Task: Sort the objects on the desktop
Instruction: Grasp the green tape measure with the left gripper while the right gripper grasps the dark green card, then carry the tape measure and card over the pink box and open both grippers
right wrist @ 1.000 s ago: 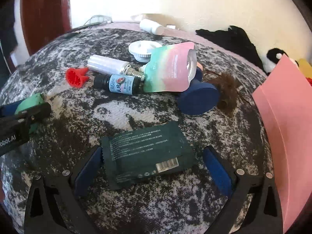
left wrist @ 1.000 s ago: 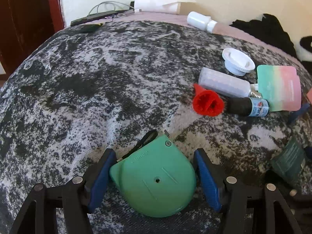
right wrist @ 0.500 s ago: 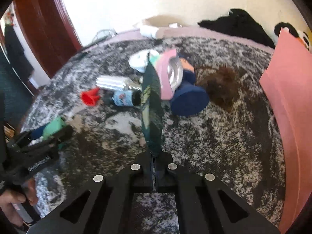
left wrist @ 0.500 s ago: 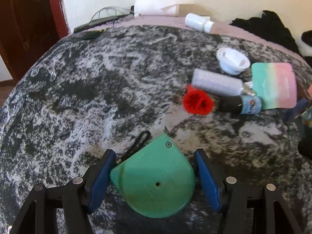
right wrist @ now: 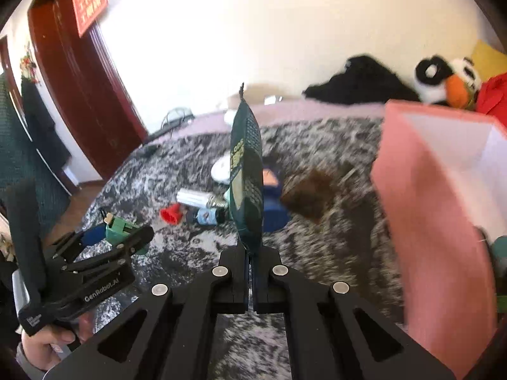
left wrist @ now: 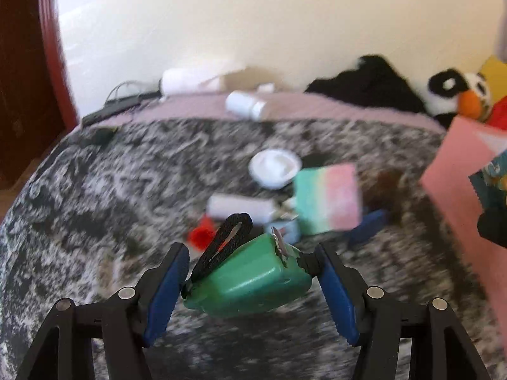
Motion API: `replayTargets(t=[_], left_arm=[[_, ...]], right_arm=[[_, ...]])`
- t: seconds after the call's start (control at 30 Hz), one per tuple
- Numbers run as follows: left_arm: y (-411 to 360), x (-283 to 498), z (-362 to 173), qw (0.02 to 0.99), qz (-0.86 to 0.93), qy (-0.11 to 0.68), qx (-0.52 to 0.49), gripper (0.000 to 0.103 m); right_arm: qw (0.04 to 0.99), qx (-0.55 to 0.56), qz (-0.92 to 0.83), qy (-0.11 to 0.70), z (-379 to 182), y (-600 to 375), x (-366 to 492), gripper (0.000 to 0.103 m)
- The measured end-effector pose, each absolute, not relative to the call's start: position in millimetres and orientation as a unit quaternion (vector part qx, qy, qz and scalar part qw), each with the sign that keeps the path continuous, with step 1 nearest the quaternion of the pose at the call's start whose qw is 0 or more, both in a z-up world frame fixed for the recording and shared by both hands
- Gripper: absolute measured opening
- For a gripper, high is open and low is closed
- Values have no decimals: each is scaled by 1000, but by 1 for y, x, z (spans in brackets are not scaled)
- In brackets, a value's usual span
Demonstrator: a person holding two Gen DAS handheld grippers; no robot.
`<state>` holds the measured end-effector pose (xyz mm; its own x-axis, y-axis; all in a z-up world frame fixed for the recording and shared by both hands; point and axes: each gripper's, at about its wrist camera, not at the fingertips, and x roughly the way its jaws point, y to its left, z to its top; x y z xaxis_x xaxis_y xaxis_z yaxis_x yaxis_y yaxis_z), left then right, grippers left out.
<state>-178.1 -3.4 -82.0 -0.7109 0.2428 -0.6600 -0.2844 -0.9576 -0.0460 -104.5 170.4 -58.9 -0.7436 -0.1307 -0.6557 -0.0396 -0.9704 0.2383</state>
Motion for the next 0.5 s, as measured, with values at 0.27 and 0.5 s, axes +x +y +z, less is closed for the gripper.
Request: replayTargets(t=[0.27,0.5], left_arm=[[40,-162,-51,186,928,14,-324,69],[109,-143,-37,240,919,29,-310,69]], right_arm=[[-11,317,-942,-107,-16,211,-53,0],[-52,303,-945,-112,3,253,-17,0]])
